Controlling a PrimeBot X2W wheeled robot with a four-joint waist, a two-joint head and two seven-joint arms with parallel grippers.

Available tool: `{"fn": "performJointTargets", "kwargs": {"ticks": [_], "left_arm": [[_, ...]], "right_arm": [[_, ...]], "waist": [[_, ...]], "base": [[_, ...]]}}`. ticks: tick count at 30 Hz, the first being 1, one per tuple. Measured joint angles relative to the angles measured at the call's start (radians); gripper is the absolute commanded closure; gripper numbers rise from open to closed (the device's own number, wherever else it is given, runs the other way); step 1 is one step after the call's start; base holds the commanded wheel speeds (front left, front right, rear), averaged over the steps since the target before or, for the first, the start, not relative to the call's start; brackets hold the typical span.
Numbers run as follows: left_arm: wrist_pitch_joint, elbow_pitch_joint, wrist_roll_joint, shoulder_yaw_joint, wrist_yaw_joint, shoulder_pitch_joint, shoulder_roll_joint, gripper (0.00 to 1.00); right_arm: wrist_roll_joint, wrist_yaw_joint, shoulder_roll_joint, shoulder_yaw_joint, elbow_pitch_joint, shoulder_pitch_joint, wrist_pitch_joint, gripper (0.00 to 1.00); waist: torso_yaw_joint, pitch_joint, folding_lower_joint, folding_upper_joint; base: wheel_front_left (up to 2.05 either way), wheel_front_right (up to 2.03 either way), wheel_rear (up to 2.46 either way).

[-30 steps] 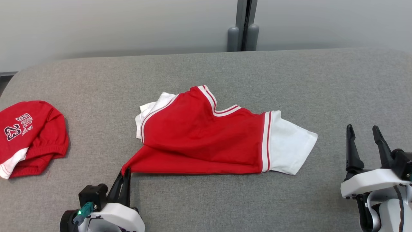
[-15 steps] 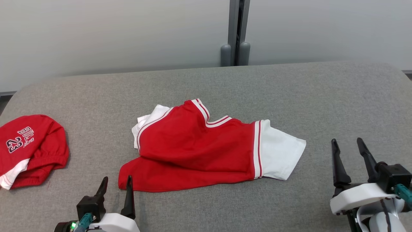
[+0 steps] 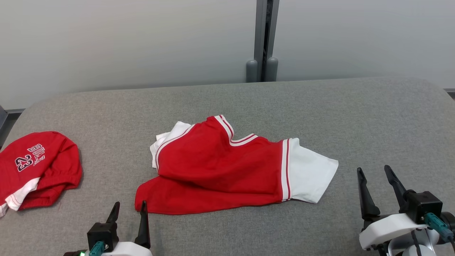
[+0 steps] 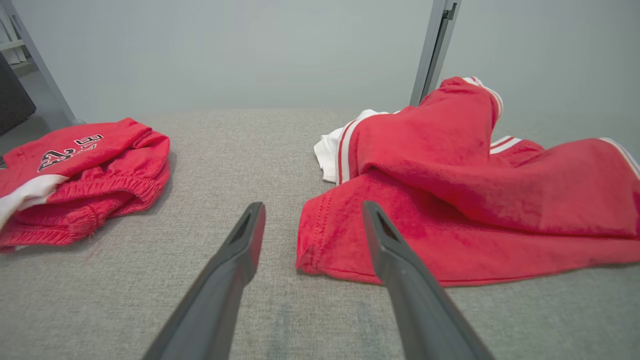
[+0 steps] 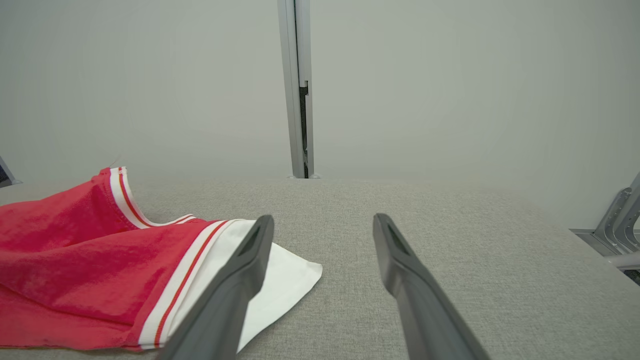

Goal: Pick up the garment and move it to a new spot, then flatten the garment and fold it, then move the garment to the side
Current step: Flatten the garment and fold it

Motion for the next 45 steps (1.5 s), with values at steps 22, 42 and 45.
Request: {"fn": "performJointTargets", "kwargs": {"ticks": [22, 42, 45], "left_arm": [[0.000, 0.115, -0.130, -0.012, -0.010, -0.103, 0.000, 0.00], [-0.001, 0.110, -0.135, -0.044, -0.046, -0.156, -0.002, 1.00], [-0.001, 0.104, -0.128, -0.054, -0.050, -0.163, -0.002, 1.00]], "right_arm": [[-0.002, 0.000, 0.000, 0.005, 0.008, -0.080, 0.000, 0.00], [0.007, 0.000, -0.001, -0.010, 0.193, -0.188, 0.000, 0.00], [0.006, 0.000, 0.001, -0.011, 0.246, -0.219, 0.000, 0.00]], "waist": [[-0.021, 0.178, 0.0000, 0.0000], [0.030, 0.257, 0.0000, 0.0000], [0.045, 0.269, 0.0000, 0.0000]], "base": [[0.00, 0.00, 0.00], [0.00, 0.00, 0.00], [0.00, 0.00, 0.00]]}}
